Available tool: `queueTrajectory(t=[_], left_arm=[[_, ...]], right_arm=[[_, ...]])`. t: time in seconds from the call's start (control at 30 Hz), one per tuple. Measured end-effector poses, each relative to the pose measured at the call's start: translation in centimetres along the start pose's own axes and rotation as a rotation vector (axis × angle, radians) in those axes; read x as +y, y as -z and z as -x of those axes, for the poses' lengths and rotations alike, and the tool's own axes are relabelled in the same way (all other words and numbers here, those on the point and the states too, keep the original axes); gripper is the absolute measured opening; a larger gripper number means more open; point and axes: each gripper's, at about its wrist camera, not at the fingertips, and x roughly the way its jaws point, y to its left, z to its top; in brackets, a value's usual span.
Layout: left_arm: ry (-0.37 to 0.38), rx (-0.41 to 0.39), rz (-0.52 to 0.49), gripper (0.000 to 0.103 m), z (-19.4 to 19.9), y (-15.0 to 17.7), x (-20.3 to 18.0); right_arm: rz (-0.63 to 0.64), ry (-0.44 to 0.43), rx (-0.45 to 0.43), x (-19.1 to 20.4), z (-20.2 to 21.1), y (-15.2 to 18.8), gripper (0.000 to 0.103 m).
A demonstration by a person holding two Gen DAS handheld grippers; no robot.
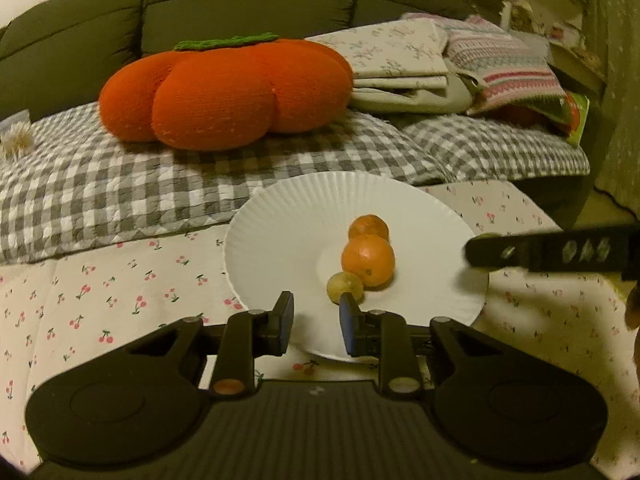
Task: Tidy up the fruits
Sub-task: 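Open the left tool over the plate while the right tool releases its green fruit, then grasp the green apple-like fruit with the left tool while the right tool approaches an orange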
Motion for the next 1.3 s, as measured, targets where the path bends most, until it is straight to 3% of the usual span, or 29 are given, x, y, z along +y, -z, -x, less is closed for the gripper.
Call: queueTrajectory(t=[0.17, 0.47, 0.8, 0.87, 1.07, 1.13, 1.3], left_arm=[[-0.007, 0.002, 0.020, 0.024, 0.4, -0.1, 0.6], [0.001, 0.002, 0.014, 0.024, 0.7, 0.0, 0.3], [0.005, 0.021, 0.058, 0.024, 2.5, 0.3, 0.8], [-0.006, 0.025, 0.054, 0.030, 3.0, 0.5, 0.8], [-0.036, 0.052, 0.067, 0.036, 4.4, 1.4, 1.5], [-0.050, 0.057, 0.071, 0.042, 4.8, 1.8, 1.7], [-0.069, 0.079, 0.106, 0.044, 5.9, 2.9, 2.8]], right_arm=[[-0.147, -0.027, -0.010, -2.7, 0.7, -0.9, 0.035], [-0.227, -0.109, 0.036, -3.3, 0.1, -0.5, 0.034], [-0.175, -0.056, 0.021, -2.4, 1.2, -0.8, 0.036], [-0.150, -0.065, 0.035, -1.7, 1.6, -0.6, 0.036], [-0.125, -0.077, 0.061, -0.1, 2.3, 0.0, 0.051], [-0.127, -0.079, 0.080, 0.1, 2.3, 0.4, 0.061], [-0.075, -0.061, 0.110, 1.2, 2.3, 1.3, 0.081]])
